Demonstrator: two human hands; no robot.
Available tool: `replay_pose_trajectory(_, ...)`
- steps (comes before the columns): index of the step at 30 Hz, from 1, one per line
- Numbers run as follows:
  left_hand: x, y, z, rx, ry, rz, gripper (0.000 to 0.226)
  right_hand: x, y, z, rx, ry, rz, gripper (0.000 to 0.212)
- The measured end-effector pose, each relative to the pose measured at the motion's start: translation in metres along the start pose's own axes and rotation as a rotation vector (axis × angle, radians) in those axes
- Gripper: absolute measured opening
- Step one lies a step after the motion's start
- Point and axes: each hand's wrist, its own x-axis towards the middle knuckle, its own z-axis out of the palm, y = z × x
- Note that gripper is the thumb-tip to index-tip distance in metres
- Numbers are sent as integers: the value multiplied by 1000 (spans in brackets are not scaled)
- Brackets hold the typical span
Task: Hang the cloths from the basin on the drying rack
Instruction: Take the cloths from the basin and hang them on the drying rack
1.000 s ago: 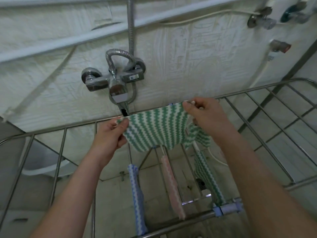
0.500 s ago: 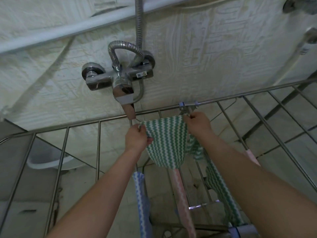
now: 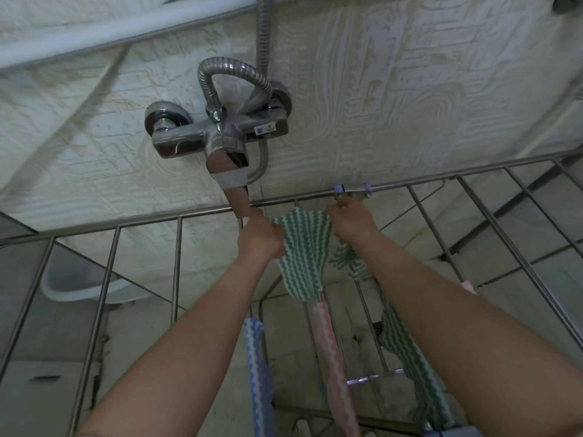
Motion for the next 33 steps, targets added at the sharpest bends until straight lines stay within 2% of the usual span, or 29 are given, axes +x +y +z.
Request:
replay_pose_trajectory(2, -12, -5, 1, 85, -25, 150, 56, -6, 3, 1, -150, -46, -26, 41)
replay_pose_trajectory(5, -35, -14, 12, 129, -207, 394, 60, -19, 13, 4, -219, -160, -23, 41)
replay_pose_trajectory(7, -41, -23, 21, 208, -334, 482, 70, -29, 18, 8, -210, -290, 25, 39)
replay_pose_trajectory(10, -40, -32, 27, 308, -326, 506, 85, -37, 26, 17, -209, -320, 14, 29)
replay_pose_trajectory(14, -41, -25, 31, 375, -247, 548, 87, -41, 30, 23, -269, -185, -76, 21)
replay_pose_trajectory(17, -44, -22, 33, 371, -215, 547, 86, -48, 30, 24, -386, -64, -173, 35)
replay_pose_trajectory(19, -44, -23, 31, 327, -236, 547, 85, -49, 30, 22, -402, -31, -169, 29)
replay_pose_trajectory(24, -44, -29, 32, 407, -306, 571, 82, -50, 35, 21, -217, -194, -81, 25)
replay_pose_trajectory(30, -48, -26, 37, 408, -306, 543, 72, -59, 44, 30, -112, -112, -68, 24)
replay_pose_trajectory(33, -52, -27, 37, 435, -261, 545, 71, -66, 40, 23, -124, -56, -85, 12)
